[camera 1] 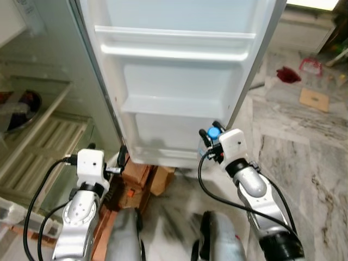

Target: Restocking fridge

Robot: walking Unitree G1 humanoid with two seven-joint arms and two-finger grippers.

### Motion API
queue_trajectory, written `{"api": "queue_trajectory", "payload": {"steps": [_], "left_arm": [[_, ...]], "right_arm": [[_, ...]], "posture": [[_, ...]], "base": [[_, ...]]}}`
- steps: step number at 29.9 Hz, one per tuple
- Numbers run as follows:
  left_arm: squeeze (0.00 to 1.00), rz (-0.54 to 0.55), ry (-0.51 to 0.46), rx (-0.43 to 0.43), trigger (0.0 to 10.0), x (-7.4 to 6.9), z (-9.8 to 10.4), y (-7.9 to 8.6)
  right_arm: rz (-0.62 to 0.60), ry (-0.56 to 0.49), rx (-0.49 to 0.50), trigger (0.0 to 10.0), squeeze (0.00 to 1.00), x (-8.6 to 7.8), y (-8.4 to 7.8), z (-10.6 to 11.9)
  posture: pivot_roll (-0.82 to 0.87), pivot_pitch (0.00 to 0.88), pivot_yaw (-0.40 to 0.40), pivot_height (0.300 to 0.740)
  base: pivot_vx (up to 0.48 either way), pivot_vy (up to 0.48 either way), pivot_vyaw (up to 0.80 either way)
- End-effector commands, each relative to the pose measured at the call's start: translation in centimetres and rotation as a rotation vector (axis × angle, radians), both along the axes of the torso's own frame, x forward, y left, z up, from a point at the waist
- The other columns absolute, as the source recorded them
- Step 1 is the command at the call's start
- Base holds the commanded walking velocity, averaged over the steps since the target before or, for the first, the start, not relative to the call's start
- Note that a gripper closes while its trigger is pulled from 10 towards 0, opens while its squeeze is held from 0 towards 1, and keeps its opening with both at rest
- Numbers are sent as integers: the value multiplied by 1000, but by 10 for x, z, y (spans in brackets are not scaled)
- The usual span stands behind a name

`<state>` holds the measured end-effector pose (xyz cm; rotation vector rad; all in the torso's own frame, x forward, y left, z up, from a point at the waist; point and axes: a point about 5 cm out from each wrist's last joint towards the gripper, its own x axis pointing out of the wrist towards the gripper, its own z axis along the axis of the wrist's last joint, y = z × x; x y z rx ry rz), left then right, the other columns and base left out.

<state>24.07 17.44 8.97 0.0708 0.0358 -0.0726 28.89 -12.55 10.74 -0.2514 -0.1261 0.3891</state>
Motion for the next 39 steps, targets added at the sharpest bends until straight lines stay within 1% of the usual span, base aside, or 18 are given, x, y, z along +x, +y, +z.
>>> {"api": "queue_trajectory", "payload": {"steps": [1, 5, 8, 11, 14, 18, 20, 21, 22, 23, 26, 27, 29, 32, 34, 35, 36, 39], "left_arm": [[0, -3, -16, -7, 10000, 2, 10, -2], [0, -8, -34, -9, 10000, 4, 18, -3], [0, 16, -56, 1, 10000, 6, 29, 2], [0, 26, -55, 6, 10000, 4, 32, 5], [0, 37, -39, 12, 10000, 0, 30, 7], [0, 38, -33, 14, 10000, -5, 30, 7], [0, 42, -36, 26, 10000, -5, 32, 7], [0, 42, -36, 26, 10000, -5, 32, 7], [0, 44, -38, 32, 10000, -5, 34, 7], [0, 44, -40, 34, 10000, -4, 35, 7], [0, 43, -41, 38, 10000, -3, 36, 6], [0, 42, -40, 38, 10000, -3, 36, 5], [0, 41, -40, 39, 10000, -4, 36, 4], [0, 42, -41, 40, 10000, -4, 37, 4], [0, 48, -44, 41, 10000, -4, 38, 3], [0, 48, -44, 41, 10000, -4, 38, 3], [0, 49, -44, 41, 10000, -4, 39, 3], [0, 50, -44, 40, 10000, -4, 40, 2]], "right_arm": [[1, -22, -21, 10000, 0, 3, -3, -1], [32, -46, -43, 10000, 0, 11, 3, 3], [82, -111, -122, 10000, 0, 21, 11, 10], [84, -162, -183, 10000, 0, 26, 11, 13], [54, -182, -192, 10000, 0, 35, 6, 17], [53, -188, -138, 10000, 0, 43, 5, 25], [109, -222, -118, 10000, 0, 45, 15, 32], [109, -222, -118, 10000, 0, 45, 15, 32], [159, -250, -116, 10000, 0, 48, 26, 39], [180, -252, -112, 10000, 0, 49, 31, 41], [213, -252, -87, 10000, 0, 53, 39, 46], [238, -264, -77, 10000, 0, 57, 46, 53], [251, -293, -86, 10000, 0, 60, 51, 60], [242, -347, -130, 10000, 0, 63, 54, 67], [271, -422, -237, 10000, 0, 65, 57, 72], [271, -422, -237, 10000, 0, 65, 57, 72], [282, -456, -298, 10000, 0, 65, 55, 73], [276, -462, -333, 10000, 0, 68, 50, 72]], "posture": [[77, 188, -16, 560], [75, 201, -19, 556], [85, 225, -20, 556], [94, 242, -20, 556], [100, 248, -18, 556], [110, 257, -17, 556], [115, 262, -16, 556], [115, 262, -16, 556], [112, 272, -11, 556], [112, 274, -11, 556], [111, 278, -10, 556], [111, 281, -10, 556], [111, 285, -9, 556], [112, 286, -10, 556], [117, 292, -13, 556], [117, 292, -13, 556], [119, 293, -13, 556], [121, 303, -12, 556]], "base": [[0, 0, 0], [0, 0, 0], [0, 0, 0], [0, 0, 0], [0, 0, 0], [0, 0, 0], [0, 0, 0], [0, 0, 0], [0, 0, 0], [0, 0, 0], [0, 0, 0], [0, 0, 0], [0, 0, 0], [0, 0, 0], [0, 0, 0], [0, 0, 0], [0, 0, 0], [0, 0, 0]]}}
